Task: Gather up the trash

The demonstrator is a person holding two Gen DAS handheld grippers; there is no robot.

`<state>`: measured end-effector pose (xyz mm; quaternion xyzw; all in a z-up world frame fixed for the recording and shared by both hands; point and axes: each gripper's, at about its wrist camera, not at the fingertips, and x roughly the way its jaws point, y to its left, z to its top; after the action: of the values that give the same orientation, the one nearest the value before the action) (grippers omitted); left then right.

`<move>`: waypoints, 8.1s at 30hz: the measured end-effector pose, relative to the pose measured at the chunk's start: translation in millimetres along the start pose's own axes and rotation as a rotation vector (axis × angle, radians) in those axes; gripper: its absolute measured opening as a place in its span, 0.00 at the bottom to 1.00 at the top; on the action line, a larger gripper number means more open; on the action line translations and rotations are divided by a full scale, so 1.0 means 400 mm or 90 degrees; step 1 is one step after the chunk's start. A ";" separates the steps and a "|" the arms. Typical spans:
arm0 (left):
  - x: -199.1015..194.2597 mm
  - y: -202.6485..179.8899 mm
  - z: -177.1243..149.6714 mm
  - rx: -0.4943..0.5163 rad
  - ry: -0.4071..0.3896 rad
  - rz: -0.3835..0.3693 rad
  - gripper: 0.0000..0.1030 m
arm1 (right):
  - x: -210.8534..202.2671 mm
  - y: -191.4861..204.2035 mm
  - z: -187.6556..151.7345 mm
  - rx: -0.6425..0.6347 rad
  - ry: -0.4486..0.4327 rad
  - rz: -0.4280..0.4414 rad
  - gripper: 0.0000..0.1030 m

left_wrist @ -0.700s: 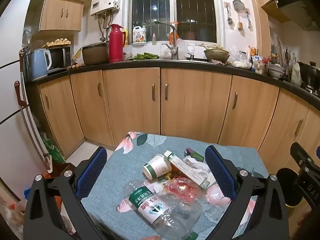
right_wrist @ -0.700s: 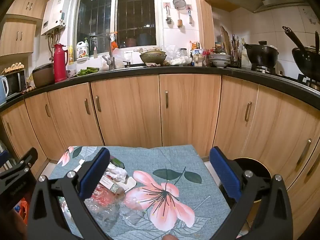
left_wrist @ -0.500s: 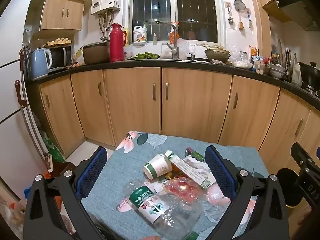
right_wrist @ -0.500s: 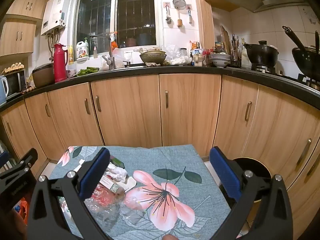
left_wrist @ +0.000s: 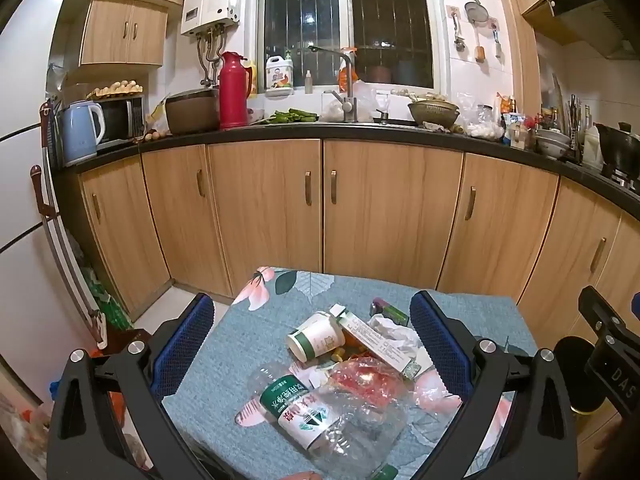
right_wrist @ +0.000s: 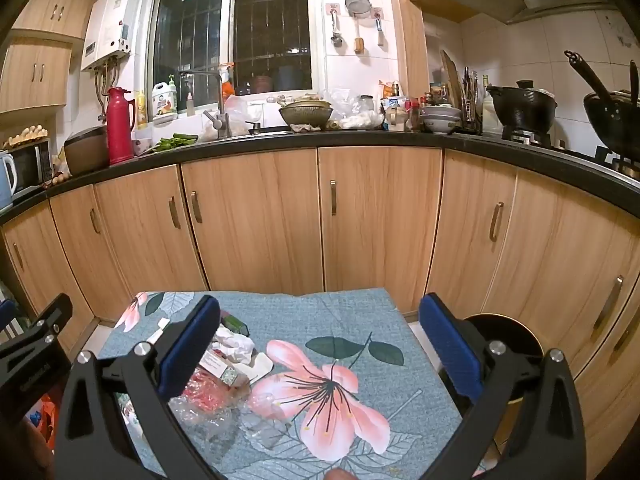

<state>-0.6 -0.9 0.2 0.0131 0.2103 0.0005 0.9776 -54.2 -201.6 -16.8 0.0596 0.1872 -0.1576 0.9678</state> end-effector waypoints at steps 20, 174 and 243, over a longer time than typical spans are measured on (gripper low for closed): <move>-0.001 0.005 0.006 -0.003 0.003 -0.001 0.92 | 0.003 -0.003 0.001 0.001 0.001 0.000 0.97; 0.485 0.038 -0.168 0.191 0.510 -0.351 0.02 | 0.261 0.247 -0.418 -0.238 0.423 0.534 0.55; 0.247 -1.123 -0.210 0.458 0.389 -0.592 0.01 | 0.408 -0.941 -0.349 -0.008 0.350 -0.185 0.86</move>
<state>52.9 -447.3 -128.7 0.2457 0.4491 -0.4879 0.7070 -81.8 -578.5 -228.9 0.0663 0.4495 -0.2714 0.8485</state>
